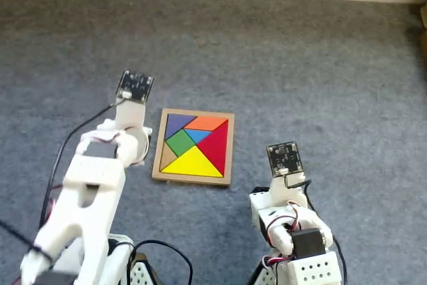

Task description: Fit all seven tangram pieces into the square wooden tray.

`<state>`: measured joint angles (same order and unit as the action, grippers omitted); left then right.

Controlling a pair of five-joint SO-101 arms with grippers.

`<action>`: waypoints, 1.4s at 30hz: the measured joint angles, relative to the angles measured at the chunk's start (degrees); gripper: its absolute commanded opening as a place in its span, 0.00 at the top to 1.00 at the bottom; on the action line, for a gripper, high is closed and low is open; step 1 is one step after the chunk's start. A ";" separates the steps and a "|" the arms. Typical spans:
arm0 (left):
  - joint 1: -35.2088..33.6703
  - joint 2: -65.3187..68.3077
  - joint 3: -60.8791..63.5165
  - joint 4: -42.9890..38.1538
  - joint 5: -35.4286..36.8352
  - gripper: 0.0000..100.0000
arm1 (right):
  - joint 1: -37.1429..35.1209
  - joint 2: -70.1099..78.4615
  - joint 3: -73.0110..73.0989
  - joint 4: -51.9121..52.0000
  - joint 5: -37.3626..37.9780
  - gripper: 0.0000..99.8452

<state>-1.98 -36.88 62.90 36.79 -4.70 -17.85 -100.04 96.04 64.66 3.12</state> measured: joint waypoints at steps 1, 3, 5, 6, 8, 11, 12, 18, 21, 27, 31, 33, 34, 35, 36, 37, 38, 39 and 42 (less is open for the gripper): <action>0.00 -2.29 1.32 -0.26 0.00 1.00 | 0.00 0.00 0.00 0.00 0.00 0.99; 0.00 -5.89 3.25 -0.35 0.00 1.00 | 0.00 0.00 0.00 0.00 0.00 0.99; 0.00 -7.38 3.87 -0.35 0.00 1.00 | 0.00 0.00 0.00 0.00 0.00 0.99; 0.00 -7.82 4.04 -0.35 0.00 1.00 | 0.00 0.00 0.00 0.00 0.00 0.99; 0.00 -8.09 4.04 -0.35 0.00 1.00 | 0.00 0.00 0.00 0.00 0.00 0.99; 0.00 -8.62 4.22 -0.35 0.00 1.00 | 0.00 0.00 0.00 0.00 0.00 0.99; 0.00 -8.79 4.57 -0.35 0.00 1.00 | 0.00 0.00 0.00 0.00 0.00 0.99; 0.00 -8.97 4.92 -0.35 0.00 1.00 | 0.00 0.00 0.00 0.00 0.00 0.99; 0.00 -8.97 4.92 -0.35 0.00 1.00 | 0.00 0.00 0.00 0.00 0.00 0.99; 0.00 -17.05 9.67 -0.35 0.00 1.00 | 0.00 0.00 0.00 0.00 0.00 0.99; 0.00 -23.82 11.96 -0.35 0.00 1.00 | 0.00 0.00 0.00 0.00 0.00 0.99; 0.00 -25.32 12.40 -0.35 0.00 1.00 | 0.00 0.00 0.00 0.00 0.00 0.99; 0.00 -25.67 12.48 -0.35 0.00 1.00 | 0.00 0.00 0.00 0.00 0.00 0.99; 0.00 -25.67 12.57 -0.35 0.00 1.00 | 0.00 0.00 0.00 0.00 0.00 0.99; 0.00 -25.76 12.57 -0.35 0.00 1.00 | 0.00 0.00 0.00 0.00 0.00 0.99; 0.00 -25.76 12.57 -0.35 0.00 1.00 | 0.00 0.00 0.00 0.00 0.00 0.99; 0.00 -26.02 12.57 -0.35 0.00 1.00 | 0.00 0.00 0.00 0.00 0.00 0.99; 0.00 -26.20 12.57 -0.35 0.00 1.00 | 0.00 0.00 0.00 0.00 0.00 0.99; 0.00 -26.81 13.54 -0.18 -0.09 1.00 | 0.00 0.00 0.00 0.00 0.00 0.99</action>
<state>-1.98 -63.69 76.44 36.62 -4.79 -17.85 -100.04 96.04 64.66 3.12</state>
